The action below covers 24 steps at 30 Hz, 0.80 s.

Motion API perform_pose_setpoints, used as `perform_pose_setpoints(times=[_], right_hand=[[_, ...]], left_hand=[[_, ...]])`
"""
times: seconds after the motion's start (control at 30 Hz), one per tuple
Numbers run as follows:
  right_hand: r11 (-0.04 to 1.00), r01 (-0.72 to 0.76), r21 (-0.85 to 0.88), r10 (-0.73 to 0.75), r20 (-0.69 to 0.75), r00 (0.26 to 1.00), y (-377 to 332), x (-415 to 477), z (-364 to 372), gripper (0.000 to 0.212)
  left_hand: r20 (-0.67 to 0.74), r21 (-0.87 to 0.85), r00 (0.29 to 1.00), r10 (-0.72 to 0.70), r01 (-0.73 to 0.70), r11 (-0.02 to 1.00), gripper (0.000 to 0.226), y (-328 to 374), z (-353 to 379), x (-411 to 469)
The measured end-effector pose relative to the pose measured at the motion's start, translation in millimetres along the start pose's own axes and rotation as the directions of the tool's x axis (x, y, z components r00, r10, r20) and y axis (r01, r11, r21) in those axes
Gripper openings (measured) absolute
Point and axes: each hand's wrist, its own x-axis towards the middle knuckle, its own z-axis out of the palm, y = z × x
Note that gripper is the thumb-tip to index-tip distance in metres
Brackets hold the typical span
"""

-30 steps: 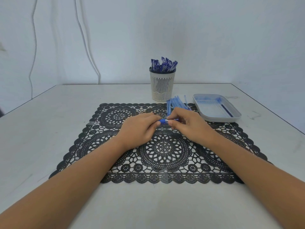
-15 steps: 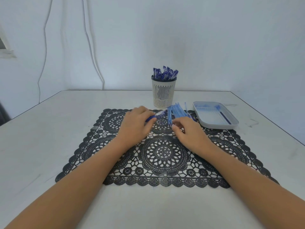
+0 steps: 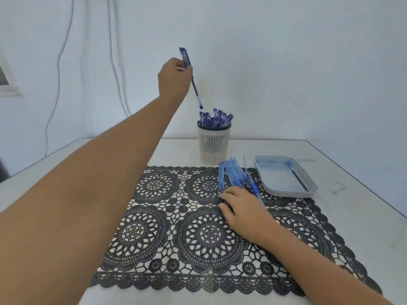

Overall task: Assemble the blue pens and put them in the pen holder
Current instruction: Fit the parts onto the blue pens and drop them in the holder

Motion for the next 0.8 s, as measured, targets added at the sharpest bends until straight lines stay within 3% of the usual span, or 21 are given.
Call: perform_pose_setpoints(times=[0.13,0.33,0.5,0.6,0.8], right_hand=[[1.000,0.006,0.000,-0.006,-0.015,1.000,1,1,3,0.041],[1.000,0.012,-0.002,-0.012,-0.020,1.000,1,0,4,0.041],[1.000,0.014,-0.002,-0.014,-0.017,1.000,1,-1,3,0.041],[1.000,0.004,-0.007,-0.004,-0.008,1.000,1,0,3,0.042],[0.999,0.001,-0.040,-0.002,-0.013,1.000,0,0,-6,0.035]], left_hand=[[0.053,0.120,0.999,0.007,-0.014,0.993,0.016,-9,33,8],[0.257,0.254,0.963,0.084,-0.151,0.955,0.039,-29,61,-13],[0.410,0.464,0.907,0.099,-0.301,0.833,0.023,-47,67,-26],[0.417,0.494,0.901,0.122,-0.337,0.802,0.033,-58,60,-31],[0.287,0.348,0.946,0.152,-0.251,0.903,0.027,-60,28,-58]])
